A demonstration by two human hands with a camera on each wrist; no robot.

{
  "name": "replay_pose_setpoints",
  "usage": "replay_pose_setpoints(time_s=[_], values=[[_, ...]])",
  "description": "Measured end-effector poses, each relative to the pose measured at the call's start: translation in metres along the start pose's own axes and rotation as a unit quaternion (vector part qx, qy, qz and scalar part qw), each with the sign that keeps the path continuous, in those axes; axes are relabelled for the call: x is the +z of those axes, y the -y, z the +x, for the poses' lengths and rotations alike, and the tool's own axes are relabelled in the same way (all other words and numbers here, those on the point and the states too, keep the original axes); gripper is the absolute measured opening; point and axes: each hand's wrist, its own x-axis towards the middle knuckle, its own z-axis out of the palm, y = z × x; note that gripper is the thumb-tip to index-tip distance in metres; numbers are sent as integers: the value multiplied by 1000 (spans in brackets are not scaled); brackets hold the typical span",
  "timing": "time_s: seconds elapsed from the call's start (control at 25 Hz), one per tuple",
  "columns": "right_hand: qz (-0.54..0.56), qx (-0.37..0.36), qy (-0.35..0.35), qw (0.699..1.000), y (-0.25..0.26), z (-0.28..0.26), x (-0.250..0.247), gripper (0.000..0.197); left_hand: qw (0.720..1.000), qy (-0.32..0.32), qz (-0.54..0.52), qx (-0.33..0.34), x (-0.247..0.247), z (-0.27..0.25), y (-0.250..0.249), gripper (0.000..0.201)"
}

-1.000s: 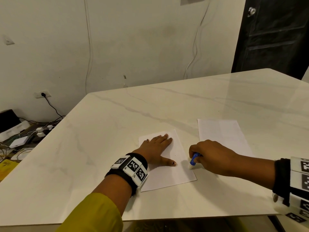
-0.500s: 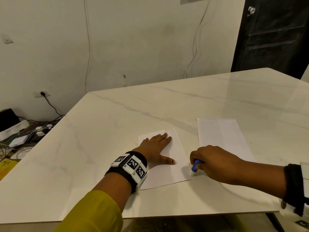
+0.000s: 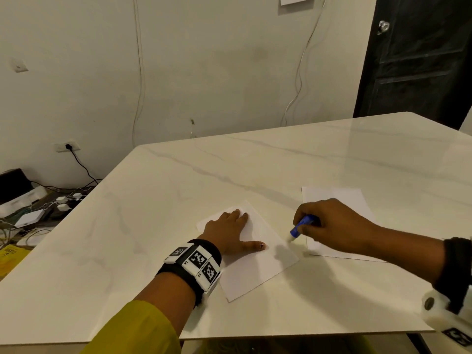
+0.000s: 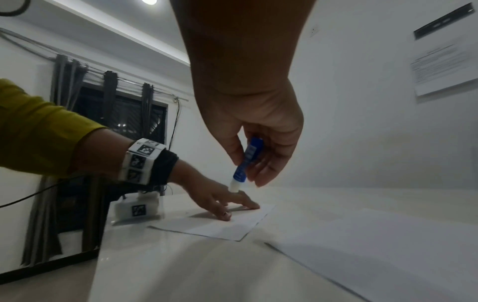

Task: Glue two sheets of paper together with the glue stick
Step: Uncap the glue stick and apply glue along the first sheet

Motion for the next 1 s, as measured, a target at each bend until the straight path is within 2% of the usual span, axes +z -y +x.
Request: replay_pose_setpoints(time_s=[0.08,0.16,0.28,0.36,0.44,0.48,0.52,0.6,0.68,0.72,1.0], values=[[90,44,-20,995,-6,12,-6,9,997,-44,37,-54,-1,-7,3,93],[147,91,-17,985,-12,23,-7,8,993,-46,75,-85,-3,-14,6,85],[148,119,-21,982,-21,41,-3,6,983,-27,140,-115,-6,-22,4,79],[139,126,-32,982,-24,53,1,7,975,-63,174,-123,-9,-25,-2,83],[135,130,-40,981,-23,65,6,8,973,-120,170,-97,-13,-24,-7,78],[130,127,-42,982,-21,69,8,8,978,-141,148,-52,-14,-22,-10,73],[117,118,-42,985,-19,74,11,10,983,-136,120,14,-15,-22,-12,70],[60,85,-32,994,-14,83,17,16,991,-55,67,106,-15,-23,-20,74],[-6,48,-14,999,-9,91,24,20,993,23,38,107,-13,-23,-24,79],[-33,35,-6,999,-7,95,28,21,993,34,39,104,-12,-22,-24,81],[-95,28,14,995,0,110,42,21,990,43,62,121,-15,-18,-21,83]])
